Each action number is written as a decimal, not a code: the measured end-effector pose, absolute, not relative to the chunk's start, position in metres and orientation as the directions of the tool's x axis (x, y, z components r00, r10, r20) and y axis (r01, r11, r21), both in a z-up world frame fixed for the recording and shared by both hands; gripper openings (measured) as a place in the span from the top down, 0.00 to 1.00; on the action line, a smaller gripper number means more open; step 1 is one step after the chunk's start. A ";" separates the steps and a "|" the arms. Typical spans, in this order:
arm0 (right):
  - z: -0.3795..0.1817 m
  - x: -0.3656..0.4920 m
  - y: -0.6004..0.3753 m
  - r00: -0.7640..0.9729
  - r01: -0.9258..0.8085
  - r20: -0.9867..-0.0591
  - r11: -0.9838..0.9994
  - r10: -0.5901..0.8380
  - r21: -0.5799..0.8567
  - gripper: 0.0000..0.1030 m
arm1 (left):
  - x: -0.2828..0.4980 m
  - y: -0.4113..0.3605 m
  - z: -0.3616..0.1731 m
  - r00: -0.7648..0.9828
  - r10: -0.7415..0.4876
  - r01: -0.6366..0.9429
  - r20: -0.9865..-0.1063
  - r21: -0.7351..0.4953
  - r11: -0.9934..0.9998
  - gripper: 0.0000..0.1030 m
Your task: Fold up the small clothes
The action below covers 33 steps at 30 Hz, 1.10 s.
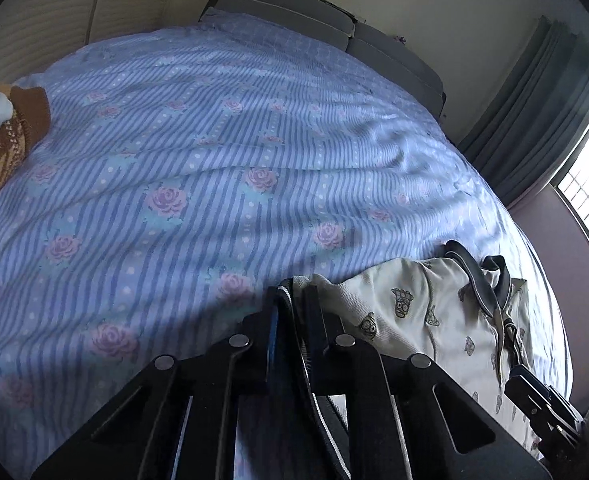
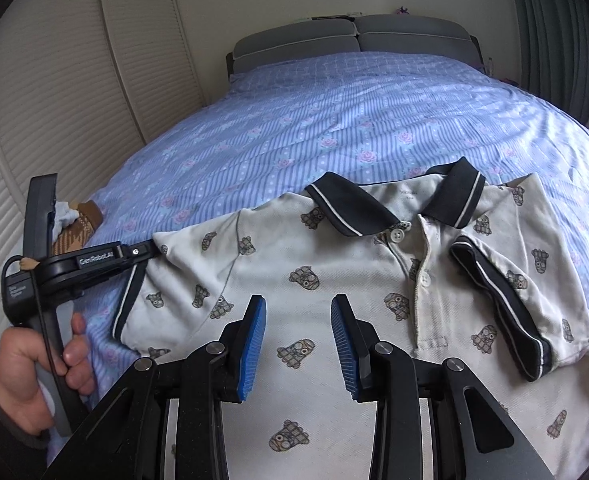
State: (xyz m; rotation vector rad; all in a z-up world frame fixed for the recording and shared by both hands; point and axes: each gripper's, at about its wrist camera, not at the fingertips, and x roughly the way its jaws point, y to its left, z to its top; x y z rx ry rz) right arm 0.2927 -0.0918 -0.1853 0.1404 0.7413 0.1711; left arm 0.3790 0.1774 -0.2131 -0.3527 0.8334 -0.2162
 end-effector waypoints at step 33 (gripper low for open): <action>-0.192 0.246 -0.245 0.741 0.061 -0.652 0.949 0.164 0.308 0.66 | 0.348 -0.055 -0.182 0.572 -0.293 0.287 -0.766 -0.148 0.947 0.56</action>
